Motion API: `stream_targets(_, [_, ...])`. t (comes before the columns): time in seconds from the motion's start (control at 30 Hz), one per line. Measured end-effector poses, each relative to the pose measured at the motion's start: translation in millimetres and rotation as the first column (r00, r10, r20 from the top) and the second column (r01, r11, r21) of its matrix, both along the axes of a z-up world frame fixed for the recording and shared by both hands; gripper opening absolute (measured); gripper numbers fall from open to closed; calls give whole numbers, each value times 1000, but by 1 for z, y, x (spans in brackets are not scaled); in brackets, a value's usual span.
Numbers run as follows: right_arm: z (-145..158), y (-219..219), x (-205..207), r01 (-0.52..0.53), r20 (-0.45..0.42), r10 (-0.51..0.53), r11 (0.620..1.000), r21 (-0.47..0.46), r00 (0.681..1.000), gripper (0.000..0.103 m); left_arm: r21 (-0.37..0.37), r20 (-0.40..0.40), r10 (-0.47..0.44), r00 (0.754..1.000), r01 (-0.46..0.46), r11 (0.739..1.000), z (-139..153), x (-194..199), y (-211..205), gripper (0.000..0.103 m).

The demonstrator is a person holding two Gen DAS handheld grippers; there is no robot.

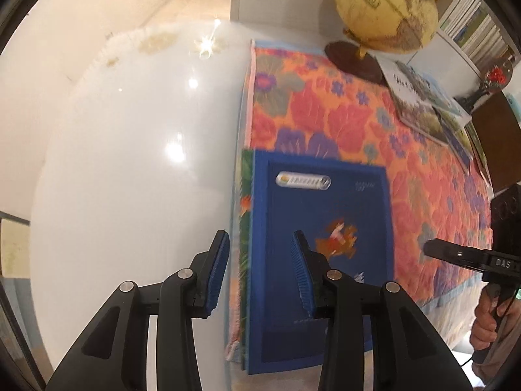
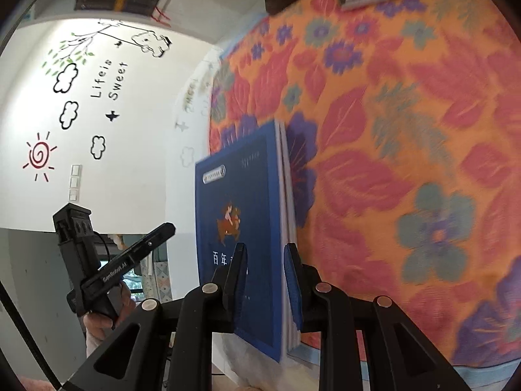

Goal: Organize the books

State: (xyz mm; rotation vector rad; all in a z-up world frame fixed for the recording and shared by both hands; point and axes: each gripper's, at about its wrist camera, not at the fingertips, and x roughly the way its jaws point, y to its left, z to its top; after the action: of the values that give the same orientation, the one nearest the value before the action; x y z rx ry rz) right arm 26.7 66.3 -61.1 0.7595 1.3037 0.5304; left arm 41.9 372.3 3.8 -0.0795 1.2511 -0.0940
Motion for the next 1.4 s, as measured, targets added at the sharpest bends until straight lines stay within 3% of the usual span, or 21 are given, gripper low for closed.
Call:
stream_targets(0.1, [16, -38, 2, 49, 26, -49, 999, 8, 998, 23, 11, 18, -22, 1000, 21, 1000, 12, 9, -27, 39])
stream_targets(0.23, [35, -105, 6, 131, 72, -127, 990, -52, 989, 23, 18, 33, -87, 996, 86, 996, 15, 27, -88, 46])
stream_targets(0.37, [44, -183, 7, 209, 85, -201, 972, -104, 976, 23, -29, 29, -132, 991, 133, 991, 10, 47, -158, 53])
stream_targets(0.5, [50, -267, 9, 280, 111, -266, 950, -136, 958, 23, -36, 48, -207, 977, 209, 977, 7, 68, -247, 62])
stream_targets(0.67, [54, -386, 31, 373, 168, -339, 893, -252, 926, 23, -72, 59, -259, 964, 263, 962, 2, 103, -373, 62])
stream_targets(0.83, [50, -488, 66, 392, 180, -353, 870, -297, 918, 23, -127, 56, -276, 959, 281, 951, -10, 131, -487, 62])
stream_targets(0.9, [49, -522, 83, 403, 201, -352, 843, -356, 914, 23, -142, 72, -284, 956, 291, 946, -14, 141, -529, 62])
stream_targets(1.0, [39, -563, 104, 424, 213, -368, 812, -401, 905, 23, -183, 62, -281, 958, 287, 940, -26, 154, -579, 62])
stream_targets(1.07, [30, -587, 122, 446, 198, -399, 817, -367, 895, 23, -235, 36, -265, 964, 266, 935, -40, 165, -612, 62])
stream_targets(1.17, [22, -602, 144, 446, 231, -384, 811, -379, 894, 23, -237, 8, -264, 964, 259, 936, -60, 173, -649, 62])
stream_targets(1.3, [0, -611, 168, 392, 206, -334, 806, -444, 920, 23, -231, -21, -280, 960, 267, 936, -77, 173, -674, 62])
stream_targets(1.4, [-5, -610, 173, 398, 233, -324, 795, -459, 917, 23, -210, -17, -281, 960, 272, 939, -82, 172, -678, 62])
